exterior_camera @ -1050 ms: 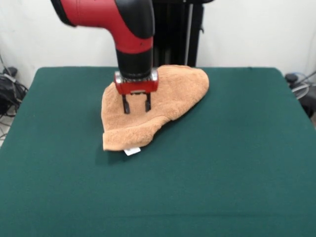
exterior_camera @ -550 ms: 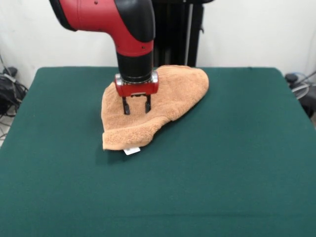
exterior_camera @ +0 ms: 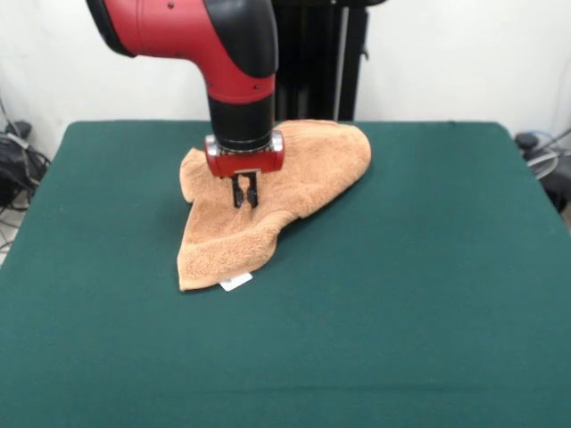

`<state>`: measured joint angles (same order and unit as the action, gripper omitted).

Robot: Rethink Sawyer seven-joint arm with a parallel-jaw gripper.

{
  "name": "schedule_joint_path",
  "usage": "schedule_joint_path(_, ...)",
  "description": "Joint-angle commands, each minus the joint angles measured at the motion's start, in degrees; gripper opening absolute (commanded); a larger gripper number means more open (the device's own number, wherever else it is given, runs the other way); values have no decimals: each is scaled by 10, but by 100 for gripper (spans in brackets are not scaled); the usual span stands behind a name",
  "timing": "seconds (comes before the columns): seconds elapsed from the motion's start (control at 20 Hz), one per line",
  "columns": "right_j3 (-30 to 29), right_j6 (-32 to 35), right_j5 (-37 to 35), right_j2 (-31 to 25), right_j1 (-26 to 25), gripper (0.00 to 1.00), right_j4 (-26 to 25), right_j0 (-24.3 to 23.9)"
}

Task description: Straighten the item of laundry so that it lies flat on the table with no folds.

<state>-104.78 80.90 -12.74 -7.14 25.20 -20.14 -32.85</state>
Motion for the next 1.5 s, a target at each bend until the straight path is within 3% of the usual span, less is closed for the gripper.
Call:
schedule_joint_path(0.05,82,47,62,-62,-105,0,-23,19)
schedule_joint_path(0.9,104,31,39,-55,-104,0,-27,26)
schedule_joint_path(1.25,163,-83,-45,-114,-114,0,-68,-40)
schedule_joint_path(1.5,176,-95,-65,-145,-124,0,-96,-68)
